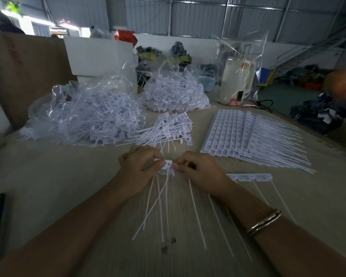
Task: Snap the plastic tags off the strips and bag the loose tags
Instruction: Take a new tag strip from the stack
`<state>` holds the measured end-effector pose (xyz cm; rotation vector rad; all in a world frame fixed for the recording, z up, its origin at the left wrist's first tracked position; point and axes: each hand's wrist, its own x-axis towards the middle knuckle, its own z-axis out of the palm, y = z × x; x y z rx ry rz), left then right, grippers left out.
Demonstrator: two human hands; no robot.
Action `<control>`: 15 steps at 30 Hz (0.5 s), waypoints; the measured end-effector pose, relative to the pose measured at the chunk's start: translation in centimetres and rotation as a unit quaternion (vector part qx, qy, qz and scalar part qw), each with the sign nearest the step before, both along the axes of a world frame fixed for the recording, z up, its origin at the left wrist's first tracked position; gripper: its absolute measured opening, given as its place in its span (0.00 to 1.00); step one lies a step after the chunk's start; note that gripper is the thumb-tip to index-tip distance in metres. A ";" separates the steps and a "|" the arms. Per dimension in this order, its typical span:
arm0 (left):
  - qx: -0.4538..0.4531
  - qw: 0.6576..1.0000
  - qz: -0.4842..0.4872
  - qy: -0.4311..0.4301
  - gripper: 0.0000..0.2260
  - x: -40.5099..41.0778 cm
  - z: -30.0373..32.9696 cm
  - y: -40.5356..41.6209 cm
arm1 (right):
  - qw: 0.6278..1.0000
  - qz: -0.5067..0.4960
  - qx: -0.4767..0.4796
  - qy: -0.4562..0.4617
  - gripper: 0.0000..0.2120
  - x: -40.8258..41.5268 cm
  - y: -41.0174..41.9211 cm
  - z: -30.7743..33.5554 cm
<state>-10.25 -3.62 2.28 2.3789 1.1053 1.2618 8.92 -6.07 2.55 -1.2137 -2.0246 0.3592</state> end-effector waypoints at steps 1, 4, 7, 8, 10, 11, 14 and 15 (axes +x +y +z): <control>0.025 0.999 0.017 0.010 0.14 0.1 0.0 -0.1 | 0.999 -0.004 -0.025 0.035 0.05 0.1 0.2 0.0; -0.041 0.994 0.076 -0.061 0.10 -0.3 0.0 0.0 | 0.986 -0.039 -0.055 0.153 0.09 1.0 0.6 0.1; -0.098 0.989 0.091 -0.066 0.09 -0.6 -0.1 0.6 | 0.993 -0.067 -0.025 0.098 0.06 1.9 0.4 -0.1; -0.093 0.991 0.091 -0.026 0.13 -0.5 -0.1 0.6 | 0.997 -0.061 -0.016 0.044 0.06 1.7 0.2 -0.3; -0.053 0.994 0.096 0.032 0.18 0.1 -0.3 0.4 | 0.999 -0.047 0.004 -0.019 0.12 0.8 0.1 -0.5; -0.029 0.994 0.093 0.041 0.20 0.3 -0.3 0.0 | 0.999 -0.040 0.015 -0.029 0.14 0.2 0.1 -0.5; -0.009 0.996 0.061 0.062 0.28 0.7 -0.3 -0.4 | 0.998 -0.006 0.044 -0.049 0.15 -1.6 0.1 0.0; -0.010 0.995 0.058 0.076 0.28 0.8 -0.4 -0.3 | 0.997 0.008 0.052 -0.058 0.15 -2.0 0.0 0.1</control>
